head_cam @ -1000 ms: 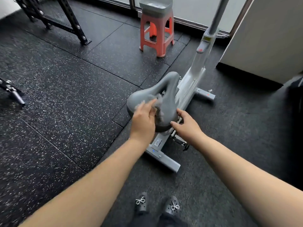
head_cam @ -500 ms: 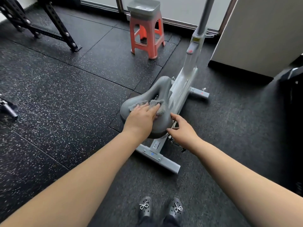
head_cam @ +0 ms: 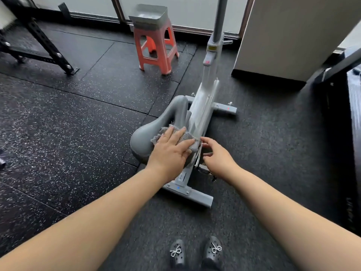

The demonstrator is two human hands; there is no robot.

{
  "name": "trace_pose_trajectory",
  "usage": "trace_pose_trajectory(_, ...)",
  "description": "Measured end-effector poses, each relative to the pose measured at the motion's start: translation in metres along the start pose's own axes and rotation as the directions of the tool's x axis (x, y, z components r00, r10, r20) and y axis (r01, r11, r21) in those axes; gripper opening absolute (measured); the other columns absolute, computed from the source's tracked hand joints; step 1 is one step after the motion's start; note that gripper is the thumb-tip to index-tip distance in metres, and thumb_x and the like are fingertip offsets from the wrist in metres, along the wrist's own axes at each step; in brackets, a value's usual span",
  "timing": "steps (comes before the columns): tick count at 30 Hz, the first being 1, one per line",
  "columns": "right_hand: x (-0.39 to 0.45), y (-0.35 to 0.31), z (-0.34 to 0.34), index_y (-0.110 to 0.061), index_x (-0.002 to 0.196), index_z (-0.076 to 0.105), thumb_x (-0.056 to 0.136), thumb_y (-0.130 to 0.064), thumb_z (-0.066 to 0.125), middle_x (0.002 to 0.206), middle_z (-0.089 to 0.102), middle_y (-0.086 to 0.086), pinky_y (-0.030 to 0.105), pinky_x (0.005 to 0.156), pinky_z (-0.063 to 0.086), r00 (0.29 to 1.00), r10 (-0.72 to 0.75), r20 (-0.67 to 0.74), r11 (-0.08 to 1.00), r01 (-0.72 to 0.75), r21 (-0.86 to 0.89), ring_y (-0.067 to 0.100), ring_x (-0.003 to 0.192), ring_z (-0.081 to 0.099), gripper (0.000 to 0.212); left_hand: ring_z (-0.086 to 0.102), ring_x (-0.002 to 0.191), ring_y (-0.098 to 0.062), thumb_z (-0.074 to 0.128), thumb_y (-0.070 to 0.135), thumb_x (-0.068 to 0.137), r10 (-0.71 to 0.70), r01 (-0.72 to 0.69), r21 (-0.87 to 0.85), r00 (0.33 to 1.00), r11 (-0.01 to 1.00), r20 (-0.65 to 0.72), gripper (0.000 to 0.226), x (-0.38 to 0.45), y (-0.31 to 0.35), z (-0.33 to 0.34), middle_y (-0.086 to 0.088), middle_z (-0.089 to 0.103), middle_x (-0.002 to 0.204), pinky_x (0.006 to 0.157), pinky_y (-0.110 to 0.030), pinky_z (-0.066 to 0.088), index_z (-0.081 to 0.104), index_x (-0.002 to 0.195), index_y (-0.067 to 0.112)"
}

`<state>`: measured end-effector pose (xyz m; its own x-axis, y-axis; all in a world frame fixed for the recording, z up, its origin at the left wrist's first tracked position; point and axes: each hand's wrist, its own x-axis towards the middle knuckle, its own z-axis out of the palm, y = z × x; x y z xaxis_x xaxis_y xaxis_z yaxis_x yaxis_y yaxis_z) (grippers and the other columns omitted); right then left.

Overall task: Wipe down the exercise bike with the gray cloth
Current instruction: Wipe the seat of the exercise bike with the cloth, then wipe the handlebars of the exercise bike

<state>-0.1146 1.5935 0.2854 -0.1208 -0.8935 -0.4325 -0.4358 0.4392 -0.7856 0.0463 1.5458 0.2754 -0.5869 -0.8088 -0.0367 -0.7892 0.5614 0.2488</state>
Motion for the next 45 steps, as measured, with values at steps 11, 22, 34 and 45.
trace_pose_trajectory(11,-0.002,0.025,-0.009,-0.025,0.139,0.042,0.085,-0.004,0.048,0.125,0.055,-0.002,0.022,0.079,0.042,0.995,0.051,-0.084,0.998,-0.048,0.045,0.015,0.095,0.058,0.058,0.036,0.133,-0.029,0.039,0.024,0.096,0.191,-0.222,0.186,0.966,0.957,0.173,0.031,0.162,-0.052,-0.041,-0.003,0.055,0.131,0.116,-0.039,0.012,0.063,0.115,0.019)
trace_pose_trajectory(22,0.002,0.004,-0.011,-0.018,0.131,0.049,0.082,0.0,0.047,0.108,0.057,0.0,0.03,0.085,0.047,0.977,0.092,-0.192,0.994,-0.079,0.072,0.018,0.095,0.057,0.053,0.052,0.112,-0.023,0.046,0.036,0.089,0.416,-0.519,0.272,0.836,0.811,0.358,0.026,0.047,0.014,-0.016,0.001,0.065,0.111,0.101,-0.038,0.033,0.065,0.105,0.026)
trace_pose_trajectory(34,-0.009,-0.013,0.014,-0.025,0.131,0.051,0.078,0.007,0.038,0.124,0.058,0.004,0.024,0.068,0.047,0.981,0.059,-0.185,0.994,-0.039,0.107,0.019,0.101,0.059,0.063,0.05,0.126,-0.027,0.043,0.017,0.078,0.553,-0.551,0.191,0.832,0.812,0.05,0.036,-0.056,-0.066,-0.015,-0.003,0.052,0.138,0.108,-0.035,0.035,0.069,0.1,0.029)
trace_pose_trajectory(45,-0.059,-0.065,-0.035,-0.017,0.132,0.05,0.087,-0.011,0.064,0.119,0.062,0.008,0.021,0.078,0.05,0.966,-0.209,-0.155,0.909,0.25,0.333,0.016,0.097,0.063,0.048,0.062,0.101,-0.029,0.039,0.016,0.099,-0.046,0.22,-0.966,0.973,-0.132,0.228,0.032,-0.028,0.035,-0.109,-0.02,0.063,0.116,0.088,-0.041,0.052,0.05,0.129,0.01)
